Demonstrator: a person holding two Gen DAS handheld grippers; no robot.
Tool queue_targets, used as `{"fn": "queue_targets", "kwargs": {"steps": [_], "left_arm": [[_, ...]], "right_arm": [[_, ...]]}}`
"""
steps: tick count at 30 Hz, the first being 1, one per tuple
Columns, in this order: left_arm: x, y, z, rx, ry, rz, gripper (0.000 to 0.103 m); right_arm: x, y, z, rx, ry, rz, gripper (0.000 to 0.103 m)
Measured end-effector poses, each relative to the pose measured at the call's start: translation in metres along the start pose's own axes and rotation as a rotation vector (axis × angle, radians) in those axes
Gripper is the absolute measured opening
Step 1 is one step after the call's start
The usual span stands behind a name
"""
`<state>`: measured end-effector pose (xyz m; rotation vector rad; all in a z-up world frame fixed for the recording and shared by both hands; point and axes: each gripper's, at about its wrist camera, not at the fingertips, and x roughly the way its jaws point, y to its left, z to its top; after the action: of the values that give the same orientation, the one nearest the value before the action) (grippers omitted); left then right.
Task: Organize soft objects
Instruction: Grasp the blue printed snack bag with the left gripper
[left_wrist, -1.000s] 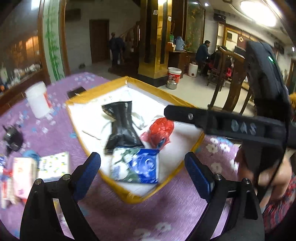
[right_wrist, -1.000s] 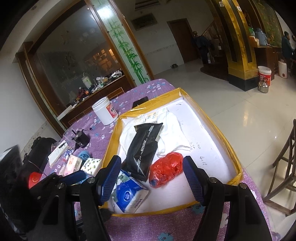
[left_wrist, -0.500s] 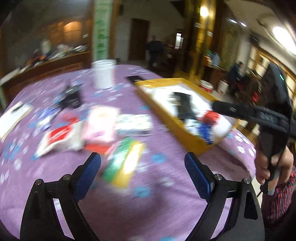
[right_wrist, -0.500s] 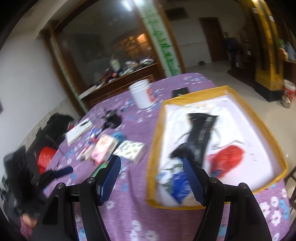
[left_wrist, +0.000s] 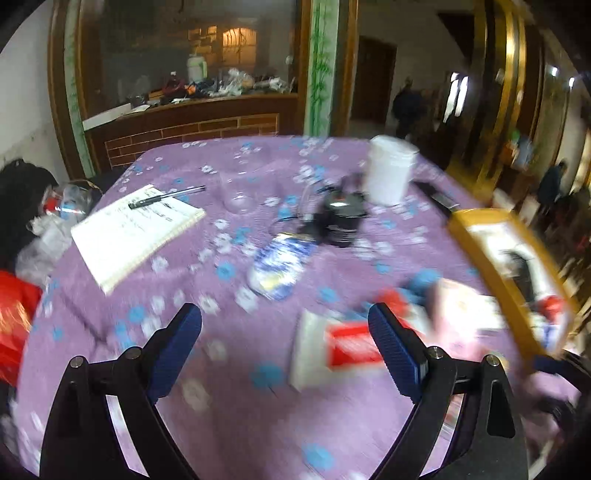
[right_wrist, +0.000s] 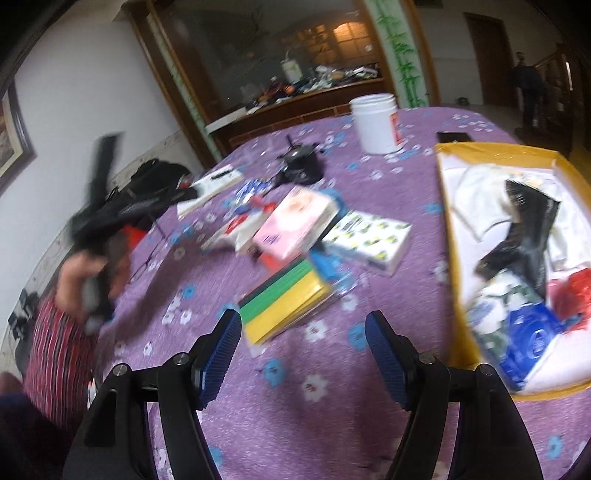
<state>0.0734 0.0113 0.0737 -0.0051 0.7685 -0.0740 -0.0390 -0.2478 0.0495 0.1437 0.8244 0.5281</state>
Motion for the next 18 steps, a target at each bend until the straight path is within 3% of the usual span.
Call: {"fn": "queue_targets", "kwargs": {"steps": [3,5,10,12,13,14,18], "left_arm": [[0.048,-0.001,0.017,0.043,0.081,-0.020,0.092],[0.070,-0.002,0.024,0.049,0.104,0.018,0.092],[0.108,-0.010,0.039,0.054,0.148,0.015,0.092],[0.122,-0.016,0.038,0.076,0.178,0.073,0.081],[0.127,-0.017,0.036,0.074,0.197,0.082,0.054],[0.128,-0.015,0.033,0.056,0.215,0.084,0.052],[0.108,-0.011,0.027,0.015,0.168,0.087,0.052]], "right_arm": [[0.002,0.003,-0.001,-0.017,0.008,0.003,0.072],[0.001,0.002,-0.001,-0.017,0.007,0.001,0.072],[0.002,-0.004,0.000,-0.004,0.013,-0.003,0.072],[0.002,-0.006,0.001,0.007,0.015,0.000,0.072],[0.002,-0.007,0.001,0.012,0.016,0.002,0.072],[0.002,-0.007,0.001,0.013,0.017,0.004,0.072],[0.005,-0.007,0.006,0.012,0.028,-0.008,0.072]]}}
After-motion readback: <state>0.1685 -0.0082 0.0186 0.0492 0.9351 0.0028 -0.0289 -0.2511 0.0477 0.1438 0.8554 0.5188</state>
